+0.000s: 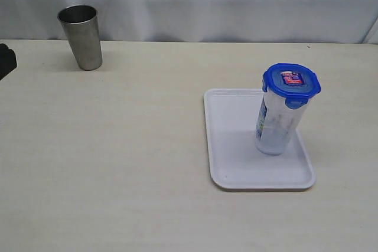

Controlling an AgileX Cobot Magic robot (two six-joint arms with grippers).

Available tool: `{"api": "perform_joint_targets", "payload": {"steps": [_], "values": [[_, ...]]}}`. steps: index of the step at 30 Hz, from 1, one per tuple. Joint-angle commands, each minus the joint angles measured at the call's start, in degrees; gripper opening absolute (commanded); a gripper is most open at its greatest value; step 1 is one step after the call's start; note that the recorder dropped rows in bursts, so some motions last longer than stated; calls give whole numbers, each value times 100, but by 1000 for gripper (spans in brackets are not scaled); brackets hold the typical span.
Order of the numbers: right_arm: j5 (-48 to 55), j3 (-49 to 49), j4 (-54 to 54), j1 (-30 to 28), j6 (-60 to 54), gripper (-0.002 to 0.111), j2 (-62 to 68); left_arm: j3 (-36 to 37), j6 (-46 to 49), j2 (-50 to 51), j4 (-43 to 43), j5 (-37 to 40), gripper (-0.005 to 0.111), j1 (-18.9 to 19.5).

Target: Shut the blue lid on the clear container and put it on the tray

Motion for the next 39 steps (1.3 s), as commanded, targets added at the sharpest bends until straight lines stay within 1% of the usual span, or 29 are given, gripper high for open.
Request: {"api": "perform_joint_targets", "payload": {"steps": [1, 9, 11, 13, 17, 19, 24, 30, 32, 35, 39], "values": [[14, 19, -40, -4, -27, 5, -23, 13, -53, -22, -39, -20, 0, 25], [14, 19, -40, -4, -27, 5, -23, 13, -53, -33, -39, 22, 0, 39], [14, 19, -40, -4, -27, 5, -23, 13, -53, -58, -39, 19, 0, 92], [14, 19, -40, -4, -27, 5, -23, 13, -53, -128, -178, 19, 0, 231], [14, 19, -40, -4, -27, 5, -23, 13, -53, -401, -753, 19, 0, 610], [14, 19, -40, -4, -27, 5, -23, 13, -53, -647, -1200, 19, 0, 836], [14, 19, -40, -4, -27, 5, -23, 13, -53, -1309, -2919, 29, 0, 1420], [14, 19, -40, -4, -27, 5, -23, 13, -32, -1964, -4709, 29, 0, 1893], [14, 19, -40, -4, -27, 5, -23, 13, -32, -2140, -5140, 29, 0, 2003], [14, 19, -40, -4, -27, 5, -23, 13, -32, -2372, -5481, 29, 0, 2094], [14, 19, -40, -4, -27, 5, -23, 13, -32, -2644, -5486, 29, 0, 2094]]}}
